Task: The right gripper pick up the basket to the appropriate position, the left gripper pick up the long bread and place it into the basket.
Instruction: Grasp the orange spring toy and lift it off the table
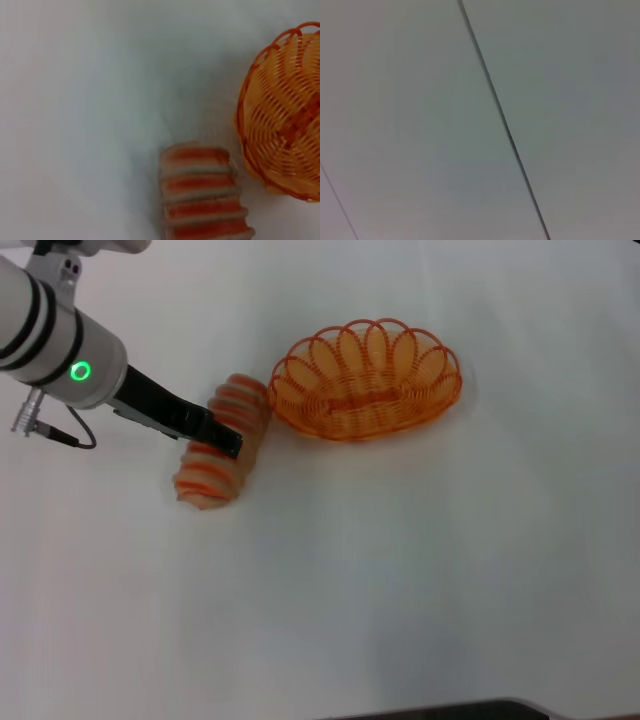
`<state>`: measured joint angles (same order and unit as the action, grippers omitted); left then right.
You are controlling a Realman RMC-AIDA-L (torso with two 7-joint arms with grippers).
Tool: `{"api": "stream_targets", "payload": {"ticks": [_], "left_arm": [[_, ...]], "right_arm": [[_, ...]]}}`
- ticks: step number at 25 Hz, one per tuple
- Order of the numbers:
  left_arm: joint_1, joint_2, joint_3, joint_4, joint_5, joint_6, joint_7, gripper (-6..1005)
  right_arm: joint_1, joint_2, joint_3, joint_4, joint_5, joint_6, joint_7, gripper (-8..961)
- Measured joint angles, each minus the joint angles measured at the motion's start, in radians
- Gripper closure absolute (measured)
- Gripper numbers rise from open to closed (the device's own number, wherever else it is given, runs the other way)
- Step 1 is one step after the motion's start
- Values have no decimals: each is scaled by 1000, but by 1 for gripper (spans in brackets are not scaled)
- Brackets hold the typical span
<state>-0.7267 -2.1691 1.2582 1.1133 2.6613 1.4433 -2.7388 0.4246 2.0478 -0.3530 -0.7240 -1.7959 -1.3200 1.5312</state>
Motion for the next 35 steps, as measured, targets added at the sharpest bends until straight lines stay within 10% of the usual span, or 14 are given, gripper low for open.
{"api": "stream_targets", "payload": {"ticks": [35], "left_arm": [[-19,5,103,-116,11,-105,-5,231]], "right_arm": [[8,-2,-23,3,-8,10,12,17]]}}
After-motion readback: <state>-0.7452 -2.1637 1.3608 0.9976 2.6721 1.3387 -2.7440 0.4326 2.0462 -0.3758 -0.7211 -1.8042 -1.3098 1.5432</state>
